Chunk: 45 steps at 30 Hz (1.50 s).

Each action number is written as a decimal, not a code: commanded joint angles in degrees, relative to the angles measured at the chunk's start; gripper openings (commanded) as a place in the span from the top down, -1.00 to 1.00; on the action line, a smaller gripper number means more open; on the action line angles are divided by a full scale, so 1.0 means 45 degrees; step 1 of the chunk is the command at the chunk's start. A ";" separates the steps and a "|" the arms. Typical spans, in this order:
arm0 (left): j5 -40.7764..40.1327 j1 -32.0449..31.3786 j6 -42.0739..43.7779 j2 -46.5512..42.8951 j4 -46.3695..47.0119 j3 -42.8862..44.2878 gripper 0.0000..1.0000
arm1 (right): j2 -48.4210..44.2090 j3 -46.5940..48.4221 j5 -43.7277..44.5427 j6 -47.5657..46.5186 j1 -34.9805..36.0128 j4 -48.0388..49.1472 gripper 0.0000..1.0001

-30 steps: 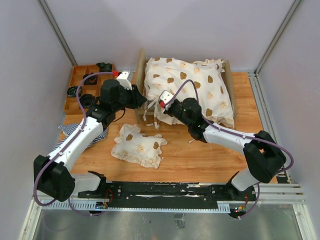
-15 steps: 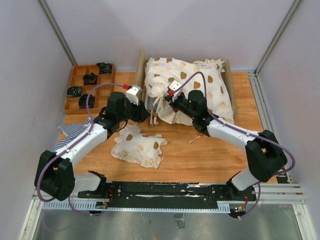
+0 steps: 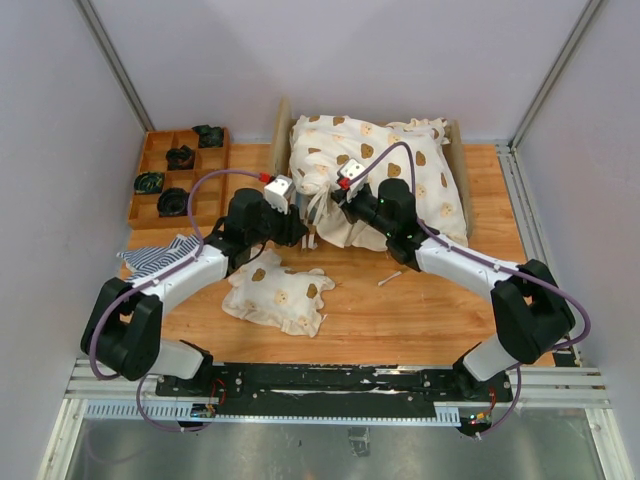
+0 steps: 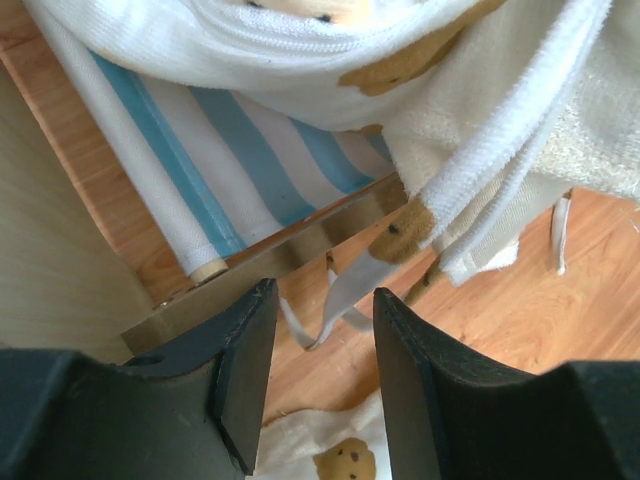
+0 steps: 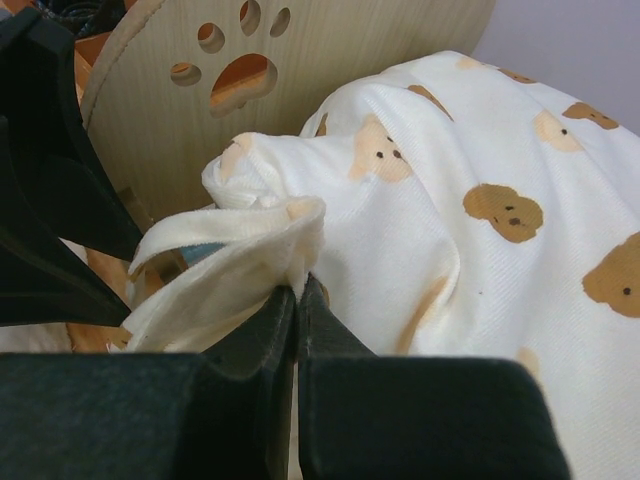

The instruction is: Set up the pet bed

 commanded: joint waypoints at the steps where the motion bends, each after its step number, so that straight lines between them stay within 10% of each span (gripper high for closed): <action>1: -0.0430 -0.0225 0.0048 0.0223 0.1075 -0.0057 0.06 | -0.0255 0.0370 -0.0037 0.0194 -0.0311 0.0083 0.99; 7: -0.0508 -0.0497 0.0081 0.0447 0.1389 0.0011 0.17 | -0.0292 0.0343 -0.0076 0.0313 -0.0348 0.0135 0.99; 15: -0.1240 -0.0604 0.0029 -0.0431 0.1264 0.0255 0.98 | -0.0273 0.0161 -0.0057 0.0364 -0.0387 0.0232 0.99; 45: -0.3128 -0.0604 0.5972 -0.0948 0.2150 0.2250 1.00 | -0.0705 -0.0394 -0.0525 0.0629 -0.0541 0.0616 0.99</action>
